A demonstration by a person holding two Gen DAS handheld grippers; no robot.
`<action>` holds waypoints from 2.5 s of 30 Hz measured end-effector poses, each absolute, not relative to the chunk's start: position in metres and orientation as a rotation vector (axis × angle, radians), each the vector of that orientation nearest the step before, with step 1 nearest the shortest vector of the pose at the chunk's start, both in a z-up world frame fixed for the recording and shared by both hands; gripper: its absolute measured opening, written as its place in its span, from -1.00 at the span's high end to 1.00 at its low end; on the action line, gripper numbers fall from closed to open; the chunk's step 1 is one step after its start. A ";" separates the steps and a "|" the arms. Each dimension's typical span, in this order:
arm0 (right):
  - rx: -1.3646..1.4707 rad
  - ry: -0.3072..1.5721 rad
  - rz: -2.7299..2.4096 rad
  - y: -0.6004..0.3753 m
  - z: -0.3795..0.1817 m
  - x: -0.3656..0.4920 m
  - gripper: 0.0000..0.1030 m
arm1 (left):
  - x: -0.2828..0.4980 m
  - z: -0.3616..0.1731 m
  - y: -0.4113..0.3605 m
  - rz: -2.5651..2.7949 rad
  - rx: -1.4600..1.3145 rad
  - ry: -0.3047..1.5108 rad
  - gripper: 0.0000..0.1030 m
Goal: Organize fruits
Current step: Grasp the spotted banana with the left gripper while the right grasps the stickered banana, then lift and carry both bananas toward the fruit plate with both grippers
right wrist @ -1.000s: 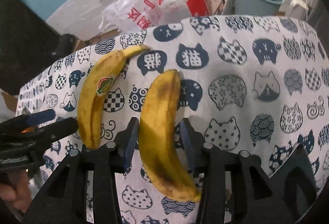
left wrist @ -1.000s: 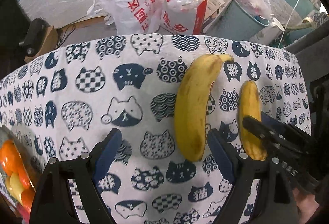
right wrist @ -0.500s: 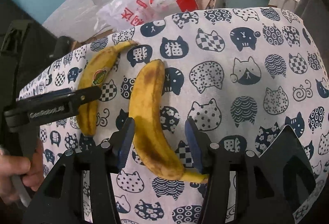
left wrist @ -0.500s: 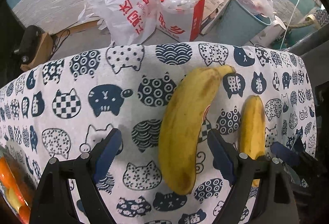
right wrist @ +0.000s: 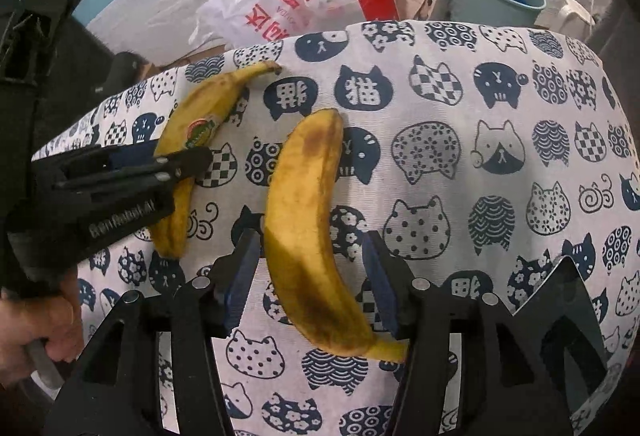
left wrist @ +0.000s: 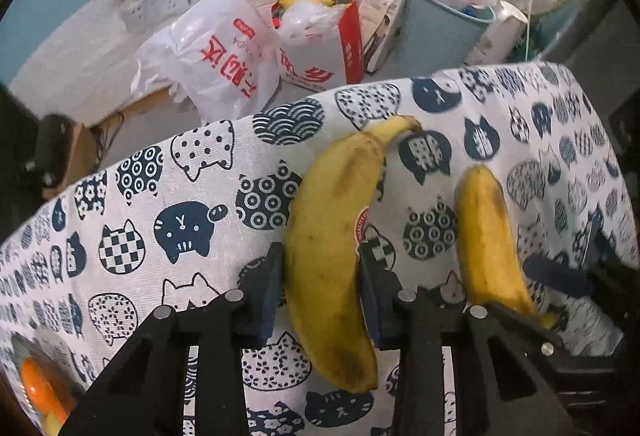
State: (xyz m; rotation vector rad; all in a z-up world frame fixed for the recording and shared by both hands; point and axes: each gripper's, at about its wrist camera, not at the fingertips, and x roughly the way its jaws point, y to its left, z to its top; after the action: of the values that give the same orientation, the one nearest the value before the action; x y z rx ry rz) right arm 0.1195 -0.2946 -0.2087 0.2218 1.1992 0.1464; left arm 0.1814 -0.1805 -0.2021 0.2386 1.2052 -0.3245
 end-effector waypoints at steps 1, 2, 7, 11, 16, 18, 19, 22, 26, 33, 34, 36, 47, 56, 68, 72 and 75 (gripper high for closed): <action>0.213 1.201 0.147 -0.293 -0.209 0.120 -0.04 | 0.179 -0.202 -0.179 -0.329 0.234 1.205 0.30; 0.205 1.201 0.148 -0.291 -0.209 0.121 -0.04 | 0.178 -0.202 -0.177 -0.330 0.223 1.213 0.31; 0.142 1.201 0.148 -0.280 -0.215 0.127 -0.04 | 0.170 -0.202 -0.163 -0.320 0.200 1.239 0.31; 0.067 1.188 0.131 -0.271 -0.221 0.129 -0.04 | 0.162 -0.202 -0.150 -0.304 0.193 1.248 0.31; -0.013 1.163 0.100 -0.265 -0.221 0.127 0.32 | 0.152 -0.198 -0.134 -0.290 0.181 1.249 0.31; -0.002 1.166 0.105 -0.267 -0.220 0.126 0.33 | 0.149 -0.195 -0.129 -0.285 0.175 1.249 0.31; 0.004 1.169 0.112 -0.268 -0.219 0.124 0.34 | 0.146 -0.193 -0.126 -0.283 0.170 1.249 0.31; 0.042 1.165 0.140 -0.272 -0.215 0.116 0.34 | 0.140 -0.186 -0.119 -0.281 0.156 1.243 0.31; 0.052 1.128 0.181 -0.270 -0.201 0.104 0.35 | 0.129 -0.175 -0.111 -0.280 0.148 1.225 0.31; 0.066 1.050 0.217 -0.265 -0.168 0.087 0.35 | 0.112 -0.156 -0.098 -0.273 0.125 1.209 0.31; 0.061 1.040 0.219 -0.264 -0.164 0.085 0.35 | 0.109 -0.153 -0.096 -0.275 0.123 1.204 0.31; 0.055 1.023 0.225 -0.261 -0.156 0.082 0.35 | 0.104 -0.146 -0.095 -0.275 0.125 1.191 0.31; 0.041 0.952 0.286 -0.236 -0.110 0.067 0.35 | 0.072 -0.108 -0.071 -0.267 0.116 1.119 0.31; 0.024 0.909 0.350 -0.203 -0.084 0.059 0.35 | 0.052 -0.088 -0.036 -0.227 0.064 1.094 0.31; -0.008 0.884 0.455 -0.143 -0.065 0.055 0.35 | 0.029 -0.071 0.017 -0.163 0.007 1.062 0.31; -0.027 0.881 0.496 -0.117 -0.062 0.054 0.35 | 0.023 -0.070 0.038 -0.134 -0.014 1.054 0.31; -0.041 0.883 0.523 -0.098 -0.062 0.054 0.35 | 0.020 -0.071 0.055 -0.112 -0.034 1.056 0.31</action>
State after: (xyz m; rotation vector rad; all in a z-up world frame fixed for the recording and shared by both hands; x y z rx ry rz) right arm 0.0538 -0.0977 -0.0620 -0.0414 0.8830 0.5233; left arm 0.0203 0.0549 -0.0710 -0.0337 1.0563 -0.1116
